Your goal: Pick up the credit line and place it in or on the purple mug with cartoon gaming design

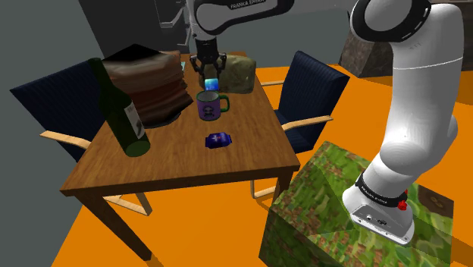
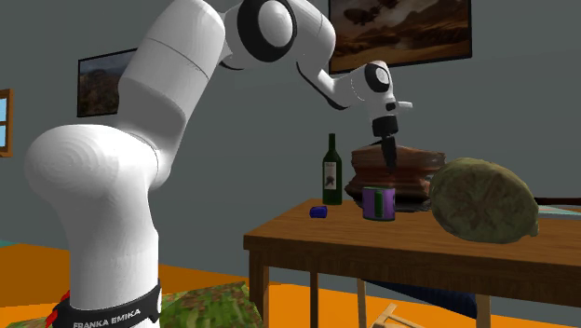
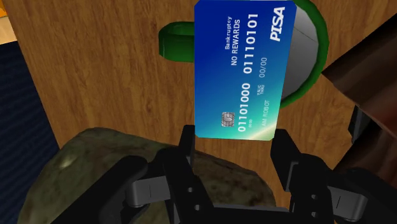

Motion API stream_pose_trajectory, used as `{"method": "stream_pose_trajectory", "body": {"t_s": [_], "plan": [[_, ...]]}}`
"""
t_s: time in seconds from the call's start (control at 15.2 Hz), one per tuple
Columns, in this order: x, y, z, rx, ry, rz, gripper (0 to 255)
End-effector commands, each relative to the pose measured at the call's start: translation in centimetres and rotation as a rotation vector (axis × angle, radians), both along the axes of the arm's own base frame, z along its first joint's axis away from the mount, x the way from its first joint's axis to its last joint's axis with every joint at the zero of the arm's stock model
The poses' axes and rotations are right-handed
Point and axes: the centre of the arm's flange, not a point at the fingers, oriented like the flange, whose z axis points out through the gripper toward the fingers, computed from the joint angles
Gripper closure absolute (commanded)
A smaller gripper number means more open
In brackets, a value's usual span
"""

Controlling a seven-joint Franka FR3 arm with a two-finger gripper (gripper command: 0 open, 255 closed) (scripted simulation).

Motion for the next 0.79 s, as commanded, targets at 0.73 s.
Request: {"method": "stream_pose_trajectory", "body": {"t_s": [0.73], "plan": [[0.0,0.0,-5.2,0.000,0.000,0.000,255]]}}
